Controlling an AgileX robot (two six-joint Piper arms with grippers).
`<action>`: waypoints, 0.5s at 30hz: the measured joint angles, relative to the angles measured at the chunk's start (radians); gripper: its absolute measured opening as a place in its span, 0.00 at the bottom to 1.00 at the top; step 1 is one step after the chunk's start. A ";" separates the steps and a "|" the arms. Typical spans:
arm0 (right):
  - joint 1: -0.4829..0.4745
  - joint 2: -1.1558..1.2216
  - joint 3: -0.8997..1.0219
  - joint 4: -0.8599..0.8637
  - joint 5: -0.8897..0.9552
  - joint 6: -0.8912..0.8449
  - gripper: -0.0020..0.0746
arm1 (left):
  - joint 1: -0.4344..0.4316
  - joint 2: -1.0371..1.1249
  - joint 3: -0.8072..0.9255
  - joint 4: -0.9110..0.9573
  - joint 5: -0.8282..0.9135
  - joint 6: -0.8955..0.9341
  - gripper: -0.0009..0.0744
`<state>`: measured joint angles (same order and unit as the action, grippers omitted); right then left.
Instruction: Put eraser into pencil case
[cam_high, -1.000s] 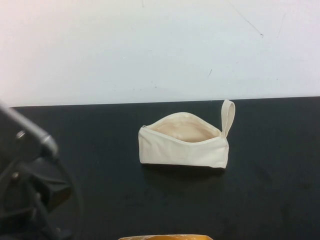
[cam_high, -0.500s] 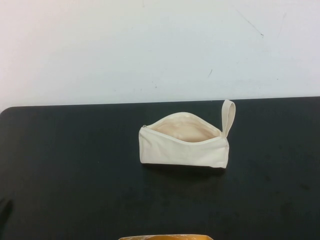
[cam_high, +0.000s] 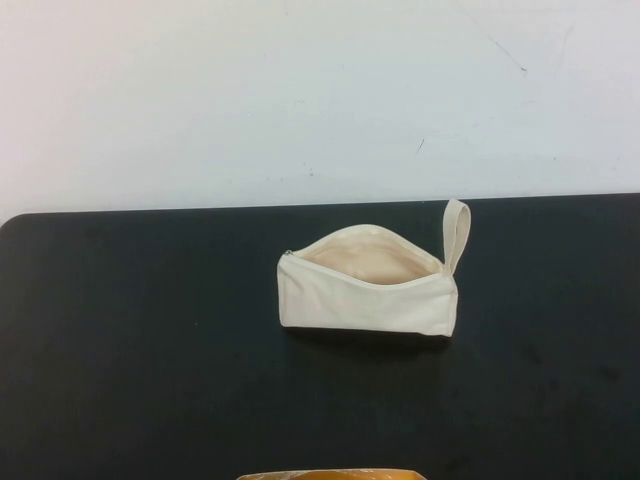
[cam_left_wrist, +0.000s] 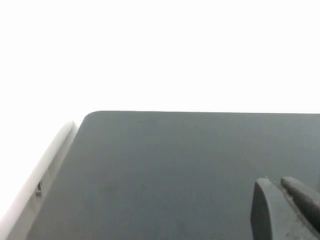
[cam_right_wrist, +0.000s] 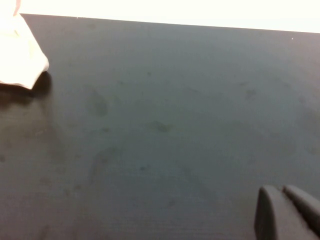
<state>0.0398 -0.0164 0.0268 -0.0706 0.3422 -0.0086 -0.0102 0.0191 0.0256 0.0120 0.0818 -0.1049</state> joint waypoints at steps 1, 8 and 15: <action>0.000 0.000 0.000 0.000 0.000 0.000 0.02 | 0.000 -0.007 0.000 -0.001 0.006 0.000 0.01; 0.000 0.000 0.000 0.000 0.000 0.000 0.02 | 0.000 -0.019 0.000 -0.002 0.160 0.000 0.01; 0.000 0.000 0.000 0.000 0.000 0.000 0.02 | 0.000 -0.029 -0.001 0.000 0.232 0.000 0.01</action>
<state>0.0398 -0.0164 0.0268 -0.0706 0.3422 -0.0086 -0.0102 -0.0094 0.0242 0.0115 0.3139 -0.1049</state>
